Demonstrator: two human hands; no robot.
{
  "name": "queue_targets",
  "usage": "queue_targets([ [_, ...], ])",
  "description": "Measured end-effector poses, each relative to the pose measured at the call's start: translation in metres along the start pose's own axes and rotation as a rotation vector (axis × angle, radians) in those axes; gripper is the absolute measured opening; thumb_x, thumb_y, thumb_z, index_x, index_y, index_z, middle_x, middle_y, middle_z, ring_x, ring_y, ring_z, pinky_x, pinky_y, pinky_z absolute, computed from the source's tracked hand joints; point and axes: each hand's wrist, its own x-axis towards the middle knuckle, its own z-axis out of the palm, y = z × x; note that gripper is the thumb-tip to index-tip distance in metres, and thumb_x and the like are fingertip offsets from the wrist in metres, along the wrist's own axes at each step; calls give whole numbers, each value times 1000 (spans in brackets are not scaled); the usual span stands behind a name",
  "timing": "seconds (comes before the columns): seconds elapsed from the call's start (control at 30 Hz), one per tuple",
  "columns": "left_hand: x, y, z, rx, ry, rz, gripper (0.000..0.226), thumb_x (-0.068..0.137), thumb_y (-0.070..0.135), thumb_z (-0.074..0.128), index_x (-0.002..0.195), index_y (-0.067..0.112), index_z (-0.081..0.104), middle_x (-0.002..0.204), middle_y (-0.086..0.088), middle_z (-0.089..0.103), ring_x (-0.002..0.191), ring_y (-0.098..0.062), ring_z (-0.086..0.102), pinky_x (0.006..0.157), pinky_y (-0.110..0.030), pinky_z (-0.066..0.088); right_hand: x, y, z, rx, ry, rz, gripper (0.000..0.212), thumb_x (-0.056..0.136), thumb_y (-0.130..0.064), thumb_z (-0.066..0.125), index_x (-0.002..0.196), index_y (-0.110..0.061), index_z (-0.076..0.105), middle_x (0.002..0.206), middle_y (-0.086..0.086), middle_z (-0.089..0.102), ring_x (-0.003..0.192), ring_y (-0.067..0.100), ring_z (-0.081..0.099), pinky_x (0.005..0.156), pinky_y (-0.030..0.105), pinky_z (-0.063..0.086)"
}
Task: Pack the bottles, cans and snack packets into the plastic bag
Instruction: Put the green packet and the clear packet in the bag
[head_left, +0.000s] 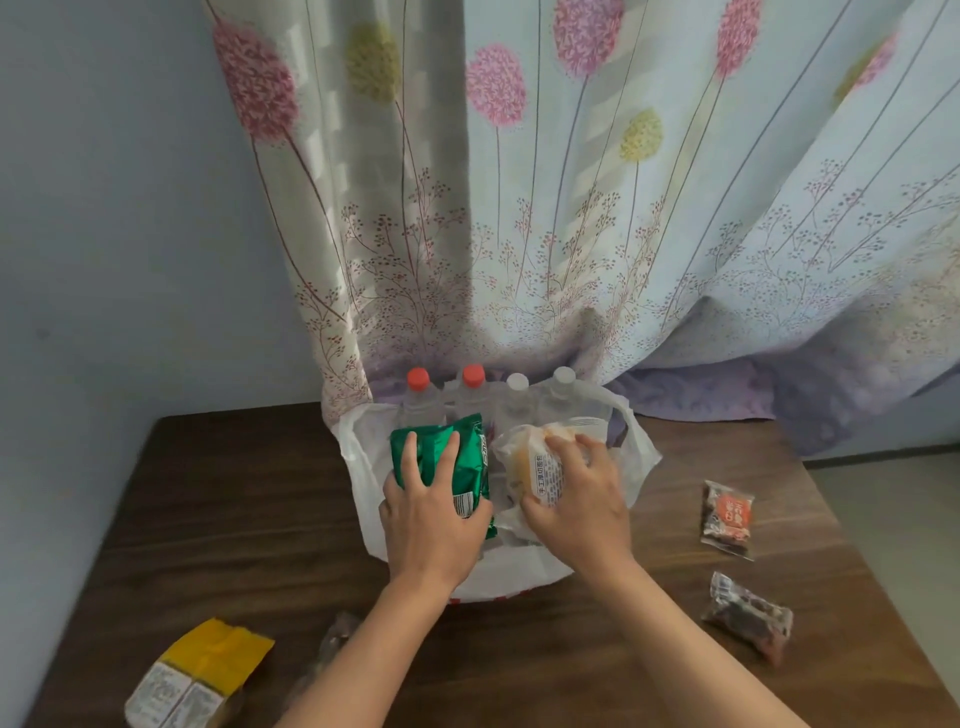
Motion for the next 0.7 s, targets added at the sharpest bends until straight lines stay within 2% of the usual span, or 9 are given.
queue_targets([
  [0.2, 15, -9, 26, 48, -67, -48, 83, 88, 59, 62, 159, 41, 22, 167, -3, 6, 145, -36, 27, 116, -52, 35, 13, 9, 19, -10, -60, 15, 77, 81, -47, 75, 149, -34, 42, 156, 1, 31, 139, 26, 38, 100, 48, 52],
  [0.4, 32, -17, 47, 56, -115, -81, 84, 89, 59, 61, 160, 42, 20, 168, -2, 5, 148, -37, 24, 119, -52, 32, 34, 15, 39, -42, -66, 47, 78, 81, -48, 75, 150, -33, 42, 157, 3, 33, 139, 28, 38, 105, 47, 49],
  [0.7, 42, -35, 71, 36, -167, -71, 84, 87, 55, 66, 159, 41, 24, 167, -4, 7, 148, -37, 25, 118, -53, 32, 42, 28, 66, -99, -84, 33, 82, 75, -48, 79, 145, -36, 39, 153, 3, 33, 136, 27, 40, 97, 47, 55],
])
